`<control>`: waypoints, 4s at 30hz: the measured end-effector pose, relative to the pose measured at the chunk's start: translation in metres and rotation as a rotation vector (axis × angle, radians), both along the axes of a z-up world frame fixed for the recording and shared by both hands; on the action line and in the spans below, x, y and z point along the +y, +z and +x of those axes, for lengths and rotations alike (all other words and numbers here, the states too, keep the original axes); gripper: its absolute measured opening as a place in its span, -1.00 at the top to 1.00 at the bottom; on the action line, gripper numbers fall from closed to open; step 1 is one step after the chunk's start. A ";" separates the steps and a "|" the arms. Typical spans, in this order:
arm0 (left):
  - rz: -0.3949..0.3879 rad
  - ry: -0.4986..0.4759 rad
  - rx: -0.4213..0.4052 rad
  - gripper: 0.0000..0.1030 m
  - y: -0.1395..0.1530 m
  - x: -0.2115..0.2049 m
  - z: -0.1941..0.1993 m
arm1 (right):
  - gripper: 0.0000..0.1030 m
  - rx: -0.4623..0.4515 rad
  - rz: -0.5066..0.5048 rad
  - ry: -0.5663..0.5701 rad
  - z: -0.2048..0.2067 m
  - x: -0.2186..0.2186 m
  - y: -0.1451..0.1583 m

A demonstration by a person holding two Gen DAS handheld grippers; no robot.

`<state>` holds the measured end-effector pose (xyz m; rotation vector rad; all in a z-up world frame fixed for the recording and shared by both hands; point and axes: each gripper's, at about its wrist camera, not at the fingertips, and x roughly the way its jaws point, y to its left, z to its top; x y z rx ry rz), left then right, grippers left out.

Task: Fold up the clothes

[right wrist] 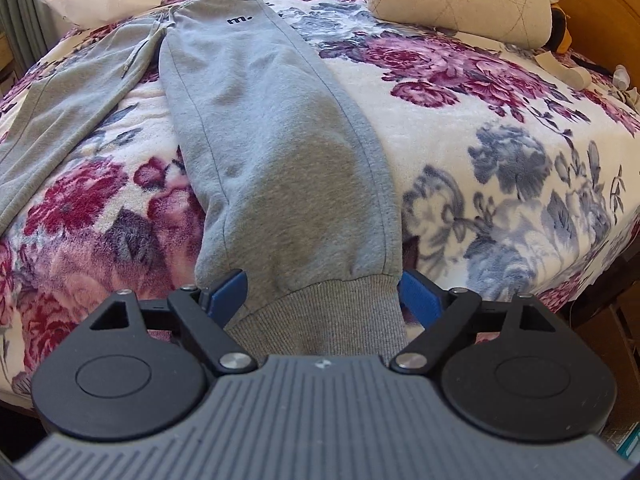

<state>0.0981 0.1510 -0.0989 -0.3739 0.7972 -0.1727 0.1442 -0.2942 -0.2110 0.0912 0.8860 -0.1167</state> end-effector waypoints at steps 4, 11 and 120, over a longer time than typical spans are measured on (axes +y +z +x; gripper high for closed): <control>0.056 -0.051 0.029 0.80 0.003 -0.012 0.006 | -0.67 -0.009 0.009 -0.003 -0.003 0.002 0.001; 0.151 0.042 0.159 0.11 -0.024 -0.002 0.011 | -0.68 -0.060 -0.019 0.105 -0.010 0.034 0.020; -0.202 0.155 0.075 -0.54 -0.011 0.049 0.162 | 0.76 -0.201 0.206 0.508 -0.049 0.216 0.036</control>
